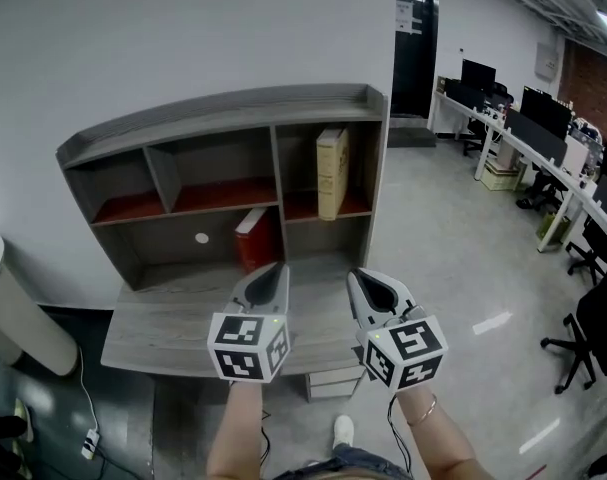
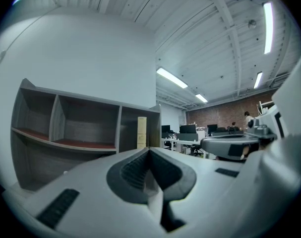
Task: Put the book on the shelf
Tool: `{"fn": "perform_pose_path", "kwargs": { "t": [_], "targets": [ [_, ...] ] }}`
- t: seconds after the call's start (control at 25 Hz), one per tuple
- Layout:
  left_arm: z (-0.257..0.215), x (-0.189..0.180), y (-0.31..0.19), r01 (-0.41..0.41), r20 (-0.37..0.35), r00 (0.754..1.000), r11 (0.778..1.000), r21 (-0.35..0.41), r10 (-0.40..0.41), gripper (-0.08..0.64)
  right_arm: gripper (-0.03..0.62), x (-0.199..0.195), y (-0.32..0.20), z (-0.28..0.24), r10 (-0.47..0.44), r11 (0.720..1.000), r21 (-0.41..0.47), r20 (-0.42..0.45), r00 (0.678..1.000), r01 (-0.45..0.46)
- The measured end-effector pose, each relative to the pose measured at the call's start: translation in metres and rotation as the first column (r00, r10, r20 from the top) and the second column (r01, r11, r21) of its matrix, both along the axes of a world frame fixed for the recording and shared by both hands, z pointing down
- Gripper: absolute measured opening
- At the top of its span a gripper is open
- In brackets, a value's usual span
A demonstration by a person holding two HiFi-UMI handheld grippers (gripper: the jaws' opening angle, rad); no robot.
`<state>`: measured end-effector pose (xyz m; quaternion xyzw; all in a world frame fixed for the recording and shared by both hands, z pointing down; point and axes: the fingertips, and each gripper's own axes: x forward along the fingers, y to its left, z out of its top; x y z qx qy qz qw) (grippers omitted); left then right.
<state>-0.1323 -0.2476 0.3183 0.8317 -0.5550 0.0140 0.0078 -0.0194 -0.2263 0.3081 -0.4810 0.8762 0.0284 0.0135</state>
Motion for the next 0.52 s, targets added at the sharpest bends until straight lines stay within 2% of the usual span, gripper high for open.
{"fn": "perform_pose_path", "kwargs": {
  "t": [0.52],
  "targets": [
    [0.001,-0.009,0.038,-0.027,-0.008,1.000,1.000,-0.005,0.027,0.012,0.009,-0.005,0.036,0.003,0.024,1.000,-0.007,0.023,0.999,-0.024]
  ]
}}
